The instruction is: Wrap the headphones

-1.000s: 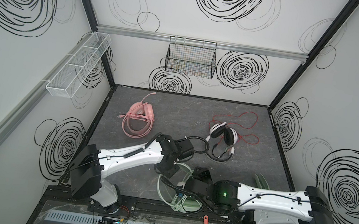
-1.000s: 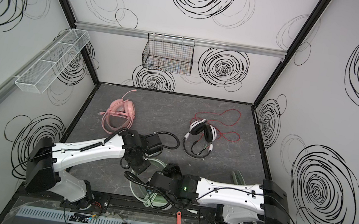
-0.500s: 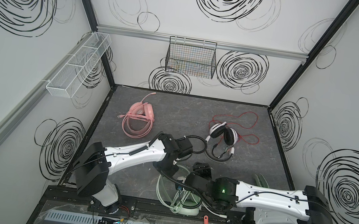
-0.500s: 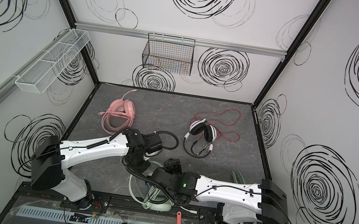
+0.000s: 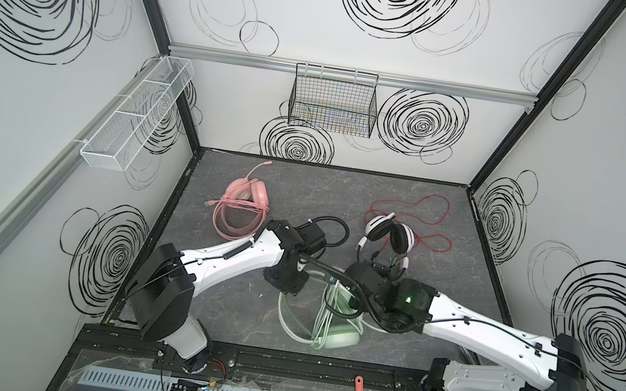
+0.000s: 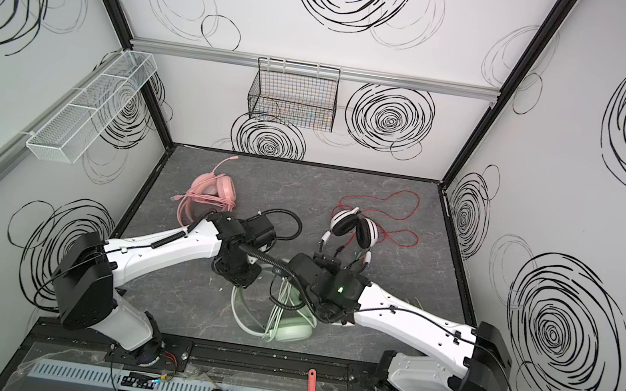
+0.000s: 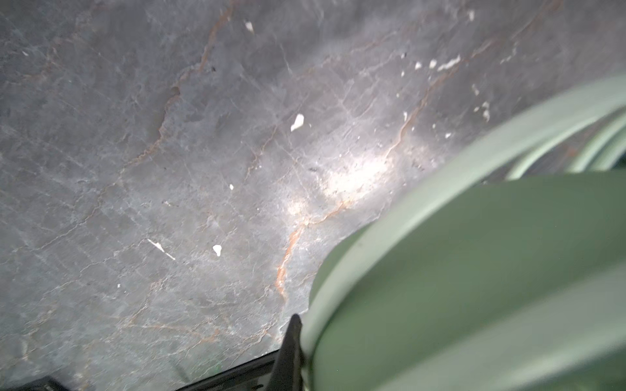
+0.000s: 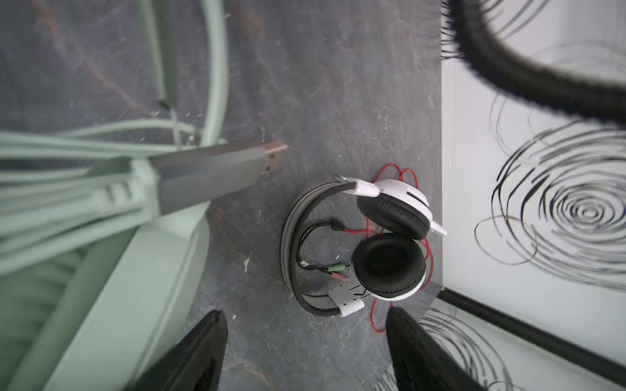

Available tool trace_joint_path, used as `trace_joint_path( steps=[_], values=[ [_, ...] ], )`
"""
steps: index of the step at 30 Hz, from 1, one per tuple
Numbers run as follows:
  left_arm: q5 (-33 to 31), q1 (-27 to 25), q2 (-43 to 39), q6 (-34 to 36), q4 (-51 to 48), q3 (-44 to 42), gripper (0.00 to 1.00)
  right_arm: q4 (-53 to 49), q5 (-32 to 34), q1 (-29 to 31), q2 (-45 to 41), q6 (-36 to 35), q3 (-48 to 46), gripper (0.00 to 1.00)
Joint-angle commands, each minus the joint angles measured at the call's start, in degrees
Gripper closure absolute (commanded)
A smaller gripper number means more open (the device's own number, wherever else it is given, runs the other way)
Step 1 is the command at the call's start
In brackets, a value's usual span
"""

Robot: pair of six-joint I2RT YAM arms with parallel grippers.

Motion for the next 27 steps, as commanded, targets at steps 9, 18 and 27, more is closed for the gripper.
trace_joint_path(
  steps=[9,18,27],
  values=[
    [6.0,16.6,5.5,-3.9,12.5,13.2,1.00,7.5,-20.3,-28.4,-12.2,25.8,0.4,0.21],
    [6.3,26.0,14.8,-12.7,21.9,18.9,1.00,16.3,-28.8,-37.9,-23.8,39.0,-11.1,0.18],
    [4.6,29.6,21.6,-24.5,34.6,16.2,1.00,25.8,-34.6,-38.1,-29.4,51.8,-20.7,0.15]
  ],
)
